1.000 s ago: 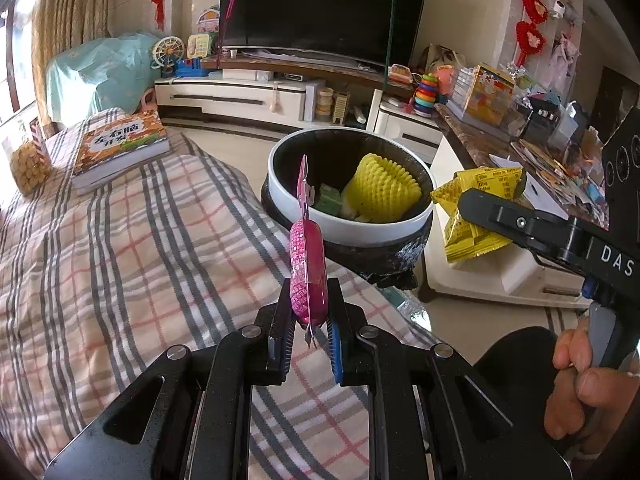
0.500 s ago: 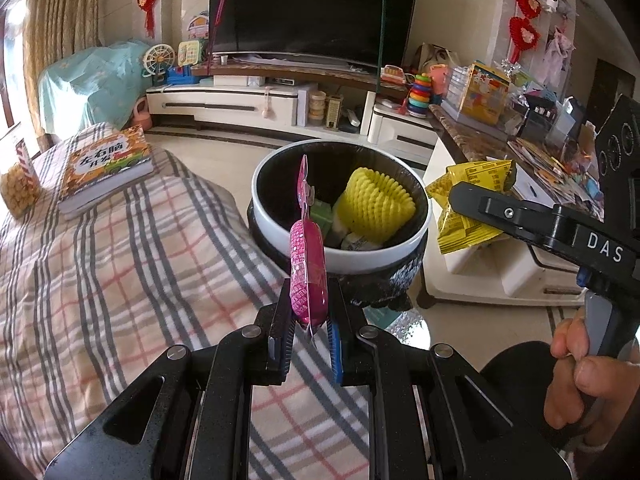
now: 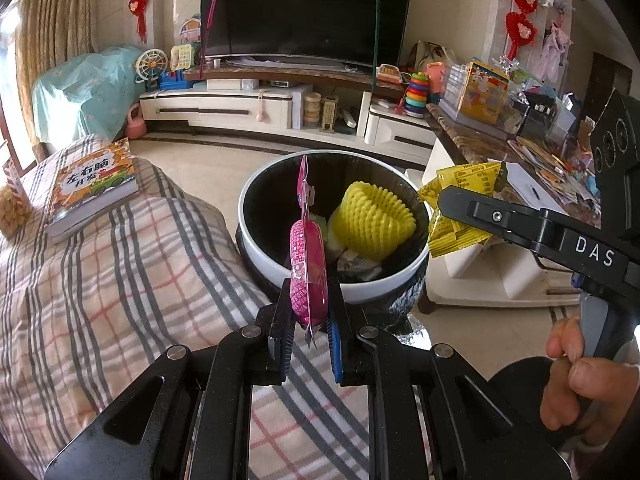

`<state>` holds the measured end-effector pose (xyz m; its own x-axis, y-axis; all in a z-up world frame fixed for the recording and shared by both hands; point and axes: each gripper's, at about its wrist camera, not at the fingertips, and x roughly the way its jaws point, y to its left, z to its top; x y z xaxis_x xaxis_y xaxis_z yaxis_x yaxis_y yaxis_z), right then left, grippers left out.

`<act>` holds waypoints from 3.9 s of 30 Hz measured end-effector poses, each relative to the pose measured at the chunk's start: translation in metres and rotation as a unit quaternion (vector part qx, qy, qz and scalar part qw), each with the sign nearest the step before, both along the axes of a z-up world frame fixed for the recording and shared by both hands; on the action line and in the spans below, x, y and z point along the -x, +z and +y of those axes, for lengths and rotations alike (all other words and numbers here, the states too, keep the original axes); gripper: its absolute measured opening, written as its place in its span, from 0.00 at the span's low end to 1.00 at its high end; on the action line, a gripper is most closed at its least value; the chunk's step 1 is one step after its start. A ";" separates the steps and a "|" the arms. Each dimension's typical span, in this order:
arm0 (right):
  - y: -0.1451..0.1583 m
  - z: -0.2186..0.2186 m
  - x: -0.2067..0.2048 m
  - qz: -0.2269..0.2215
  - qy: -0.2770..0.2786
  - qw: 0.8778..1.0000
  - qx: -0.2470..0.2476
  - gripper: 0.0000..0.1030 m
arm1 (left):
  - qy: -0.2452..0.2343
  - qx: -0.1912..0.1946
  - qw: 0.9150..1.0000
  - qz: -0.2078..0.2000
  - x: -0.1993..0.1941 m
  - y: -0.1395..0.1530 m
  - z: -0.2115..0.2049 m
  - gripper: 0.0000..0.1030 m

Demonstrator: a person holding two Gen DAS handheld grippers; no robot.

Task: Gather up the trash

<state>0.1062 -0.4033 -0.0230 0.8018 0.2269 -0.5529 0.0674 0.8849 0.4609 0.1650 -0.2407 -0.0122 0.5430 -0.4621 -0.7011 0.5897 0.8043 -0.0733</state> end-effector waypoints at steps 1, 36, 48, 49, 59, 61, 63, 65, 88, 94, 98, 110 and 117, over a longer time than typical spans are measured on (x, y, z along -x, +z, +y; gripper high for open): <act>0.000 -0.001 -0.001 0.000 -0.001 1.000 0.000 0.32 | 0.000 0.000 1.000 0.001 -0.001 0.000 -0.001 0.13; -0.017 -0.016 -0.060 0.041 0.009 0.999 0.013 0.34 | -0.008 -0.019 1.000 0.019 -0.047 -0.009 -0.036 0.13; -0.020 -0.016 -0.070 0.050 0.007 0.999 0.015 0.35 | -0.005 -0.026 0.999 0.026 -0.057 -0.014 -0.042 0.13; -0.021 -0.016 -0.071 0.051 0.007 0.999 0.015 0.35 | -0.004 -0.027 0.999 0.027 -0.058 -0.015 -0.042 0.13; -0.021 -0.017 -0.076 0.054 0.007 0.998 0.015 0.35 | 0.001 -0.029 0.999 0.034 -0.065 -0.018 -0.043 0.13; -0.022 -0.016 -0.077 0.055 0.008 0.998 0.015 0.35 | 0.002 -0.028 0.999 0.037 -0.066 -0.018 -0.043 0.13; -0.022 -0.015 -0.079 0.056 0.008 0.998 0.017 0.35 | 0.002 -0.030 0.999 0.037 -0.067 -0.018 -0.044 0.13; -0.022 -0.015 -0.081 0.057 0.009 0.998 0.017 0.35 | 0.001 -0.031 0.999 0.037 -0.068 -0.017 -0.045 0.13; -0.021 -0.029 -0.075 0.058 -0.016 0.998 -0.002 0.68 | 0.024 -0.033 0.998 0.037 -0.066 -0.019 -0.038 0.44; -0.016 -0.028 -0.058 0.052 -0.023 0.998 -0.011 0.74 | 0.044 -0.015 0.998 0.037 -0.050 -0.016 -0.014 0.54; -0.011 -0.019 -0.043 0.044 -0.027 0.999 -0.006 0.81 | 0.063 0.008 0.997 0.036 -0.034 -0.010 0.007 0.65; 0.002 0.025 0.033 -0.014 -0.056 0.998 0.012 0.96 | 0.136 0.065 0.988 0.033 0.036 -0.012 0.088 0.79; 0.000 0.053 0.067 -0.045 -0.061 0.997 0.032 0.97 | 0.165 0.064 0.984 -0.011 0.076 -0.008 0.119 0.83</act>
<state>0.0395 -0.3505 -0.0234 0.8680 0.0918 -0.4881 0.1370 0.9004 0.4129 0.0888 -0.1214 -0.0202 0.6936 -0.3418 -0.6341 0.3001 0.9373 -0.1771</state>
